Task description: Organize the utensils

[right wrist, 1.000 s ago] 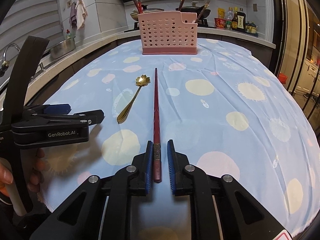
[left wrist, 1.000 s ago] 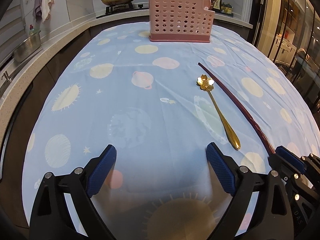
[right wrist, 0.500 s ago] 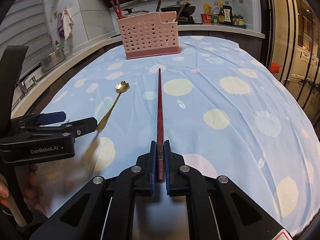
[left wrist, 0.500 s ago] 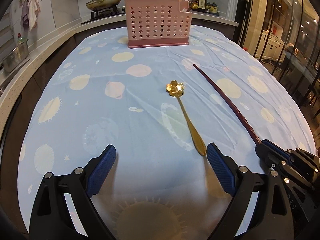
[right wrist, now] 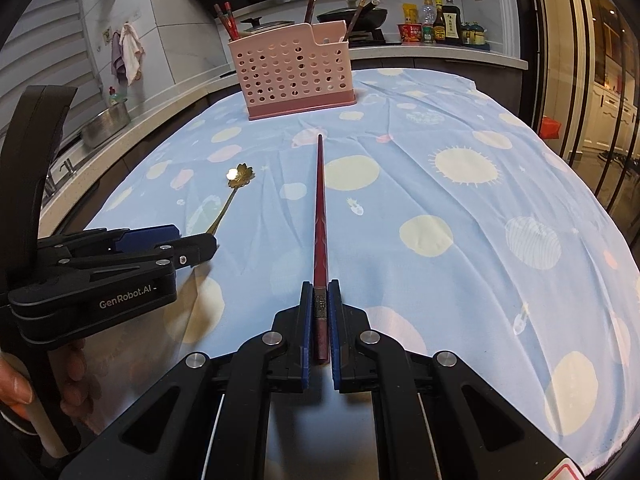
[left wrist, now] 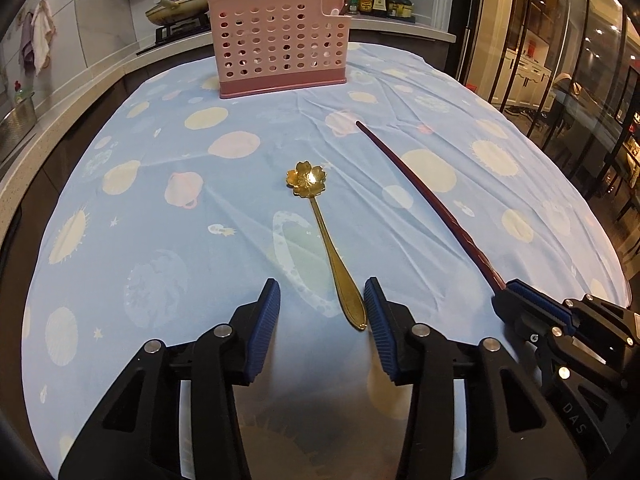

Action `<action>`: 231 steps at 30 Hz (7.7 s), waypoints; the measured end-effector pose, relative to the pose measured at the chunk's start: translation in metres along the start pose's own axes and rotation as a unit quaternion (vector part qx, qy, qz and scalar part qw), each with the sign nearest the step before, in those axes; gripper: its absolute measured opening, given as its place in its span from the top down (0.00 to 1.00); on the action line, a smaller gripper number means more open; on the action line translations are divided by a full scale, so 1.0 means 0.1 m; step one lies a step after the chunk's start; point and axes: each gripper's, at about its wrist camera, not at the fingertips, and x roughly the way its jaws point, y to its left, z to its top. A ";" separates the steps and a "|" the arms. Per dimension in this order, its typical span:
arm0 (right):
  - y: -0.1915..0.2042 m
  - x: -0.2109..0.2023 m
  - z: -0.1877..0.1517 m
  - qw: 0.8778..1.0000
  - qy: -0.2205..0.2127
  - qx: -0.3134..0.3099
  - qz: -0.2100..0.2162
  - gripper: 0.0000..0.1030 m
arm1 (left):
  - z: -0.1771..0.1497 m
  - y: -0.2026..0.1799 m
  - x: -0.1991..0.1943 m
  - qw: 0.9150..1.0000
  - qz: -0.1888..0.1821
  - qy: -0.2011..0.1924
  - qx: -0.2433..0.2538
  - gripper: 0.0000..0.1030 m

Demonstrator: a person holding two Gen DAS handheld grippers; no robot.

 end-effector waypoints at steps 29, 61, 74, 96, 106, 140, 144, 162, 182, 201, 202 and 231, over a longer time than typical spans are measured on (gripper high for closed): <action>0.02 -0.47 0.28 0.998 -0.057 0.004 0.025 0.93 | 0.17 0.25 -0.58 0.997 -0.047 -0.049 -0.044 0.90; 0.01 -0.80 2.15 0.976 -0.206 -0.001 0.073 0.93 | 1.65 0.59 -1.01 0.984 0.009 -0.176 -0.014 0.99; 0.19 -0.45 3.58 0.958 -0.273 0.008 0.083 0.93 | 2.85 0.89 -0.94 0.975 0.040 -0.218 -0.015 0.99; 0.23 0.55 3.98 0.970 -0.235 0.009 0.063 0.93 | 3.07 1.18 -0.26 0.982 0.047 -0.179 -0.036 0.99; 0.32 -0.01 3.99 0.957 -0.283 -0.015 0.066 0.94 | 2.48 1.33 -0.08 0.988 0.052 -0.139 -0.047 0.99; 0.39 0.14 4.19 0.958 -0.282 0.004 0.055 0.94 | 1.50 2.10 0.51 0.990 0.082 -0.033 -0.108 0.97; 0.42 0.29 4.16 0.962 -0.268 -0.002 0.051 0.94 | 1.49 2.16 0.58 0.990 0.084 -0.027 -0.108 0.97; 0.57 -0.12 3.96 0.957 -0.276 -0.014 0.092 0.94 | 1.40 2.42 0.71 0.994 0.079 -0.015 -0.074 0.69; 0.58 -0.02 3.22 0.973 -0.208 -0.025 0.100 0.94 | 1.30 2.23 0.94 0.999 0.042 0.002 0.002 0.67; 0.50 0.07 3.05 0.976 -0.186 -0.011 0.108 0.94 | 1.24 2.04 0.99 1.000 -0.016 0.007 0.013 0.56; 0.50 0.07 3.03 0.977 -0.185 -0.010 0.109 0.94 | 1.21 1.99 0.97 1.000 -0.015 0.007 0.013 0.56; 0.36 -0.12 2.77 0.977 -0.184 -0.009 0.110 0.94 | 1.31 1.34 0.15 0.997 -0.051 -0.056 -0.030 0.91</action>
